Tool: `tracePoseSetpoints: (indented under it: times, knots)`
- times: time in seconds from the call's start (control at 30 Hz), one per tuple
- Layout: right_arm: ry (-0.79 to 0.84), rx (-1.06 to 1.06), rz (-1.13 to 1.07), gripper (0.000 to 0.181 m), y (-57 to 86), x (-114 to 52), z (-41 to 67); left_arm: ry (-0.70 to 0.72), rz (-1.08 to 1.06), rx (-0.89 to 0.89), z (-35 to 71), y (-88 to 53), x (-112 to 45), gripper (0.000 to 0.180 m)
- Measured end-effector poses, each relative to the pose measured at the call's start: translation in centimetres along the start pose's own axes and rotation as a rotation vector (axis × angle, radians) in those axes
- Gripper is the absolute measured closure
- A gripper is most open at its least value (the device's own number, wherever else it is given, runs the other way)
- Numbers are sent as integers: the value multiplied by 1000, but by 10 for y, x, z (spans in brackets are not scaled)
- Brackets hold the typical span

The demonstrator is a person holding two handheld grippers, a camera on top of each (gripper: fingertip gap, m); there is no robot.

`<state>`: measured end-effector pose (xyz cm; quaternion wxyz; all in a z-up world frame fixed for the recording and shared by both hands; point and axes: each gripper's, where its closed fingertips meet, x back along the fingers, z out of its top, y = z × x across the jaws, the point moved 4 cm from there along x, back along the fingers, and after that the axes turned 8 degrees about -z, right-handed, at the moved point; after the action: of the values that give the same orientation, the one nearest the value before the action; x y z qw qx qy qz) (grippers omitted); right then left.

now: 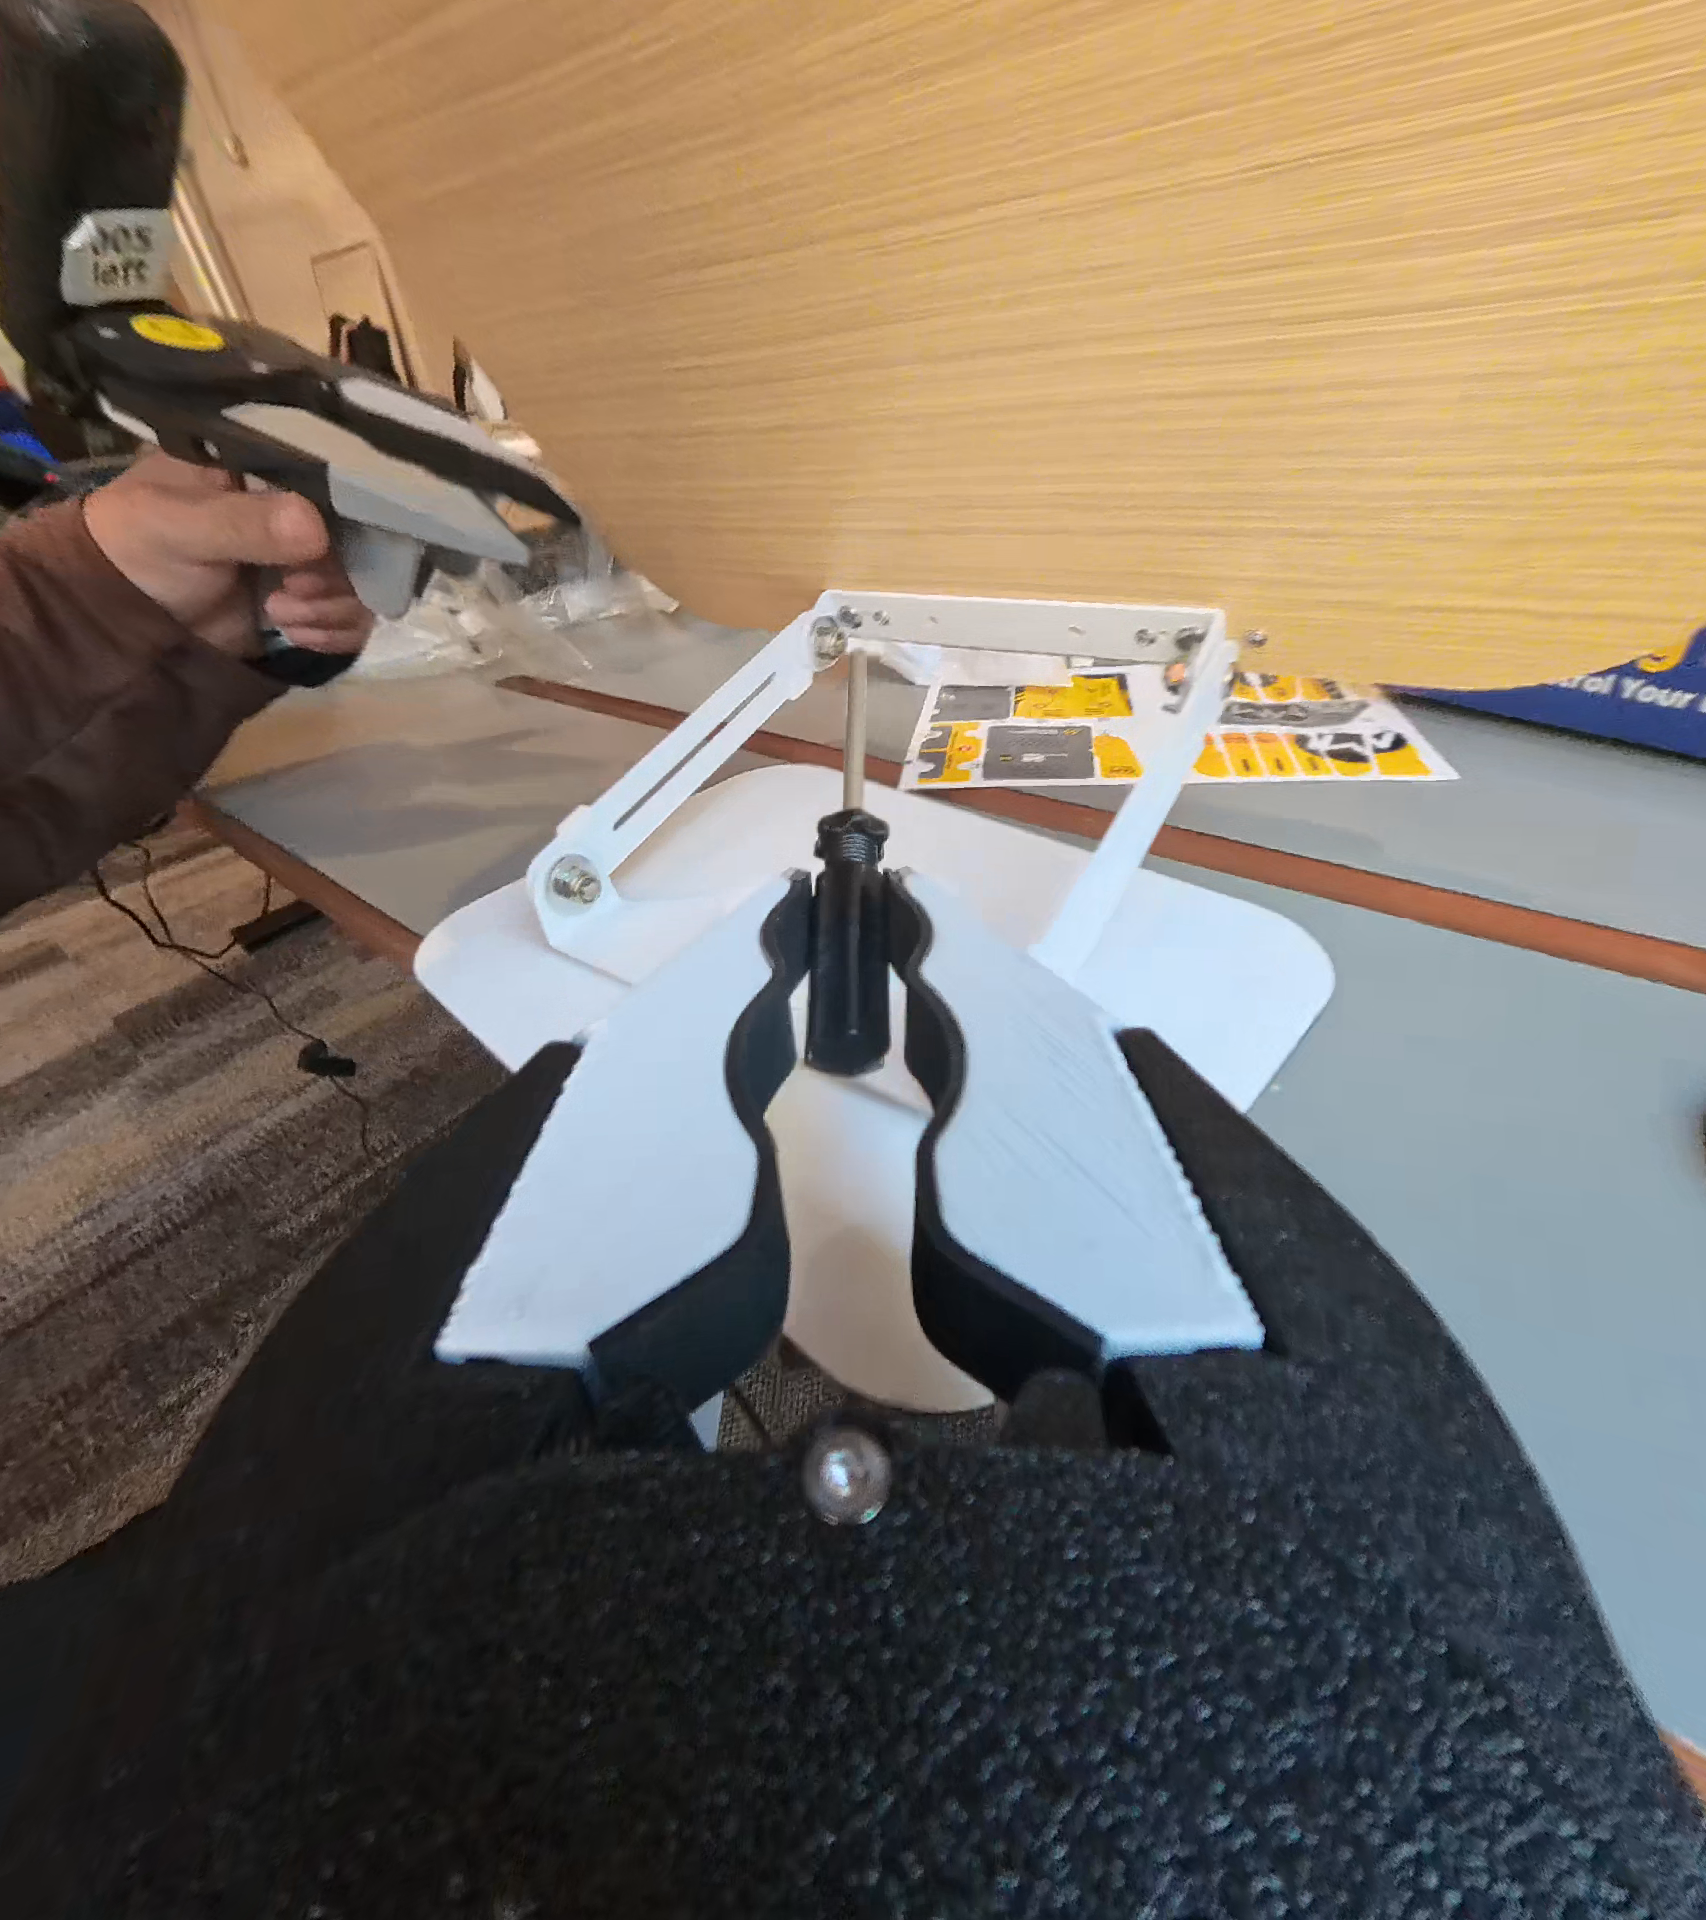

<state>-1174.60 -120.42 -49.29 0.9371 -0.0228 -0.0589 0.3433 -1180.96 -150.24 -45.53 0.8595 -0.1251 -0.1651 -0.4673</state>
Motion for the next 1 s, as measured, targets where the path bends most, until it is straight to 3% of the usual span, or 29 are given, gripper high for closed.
tracePoseSetpoints:
  times: [0.07,0.2,0.33,0.67,0.9,1.0]
  knots:
    - [-18,6,11,169,-4,-1,-5,51,100,-17,4,-15,5,97]
    - [-24,35,10,169,-9,-2,-8,138,-35,2,30,-12,-18,117]
    - [1,24,30,170,-13,-6,-3,185,-187,69,34,3,-40,153]
    - [-22,120,0,170,-21,-19,-2,100,-47,244,29,42,-25,155]
    - [-171,205,-31,170,-30,-50,-2,180,-13,298,28,51,-22,152]
    - [-153,168,-33,170,-32,-48,4,215,44,305,18,54,-10,140]
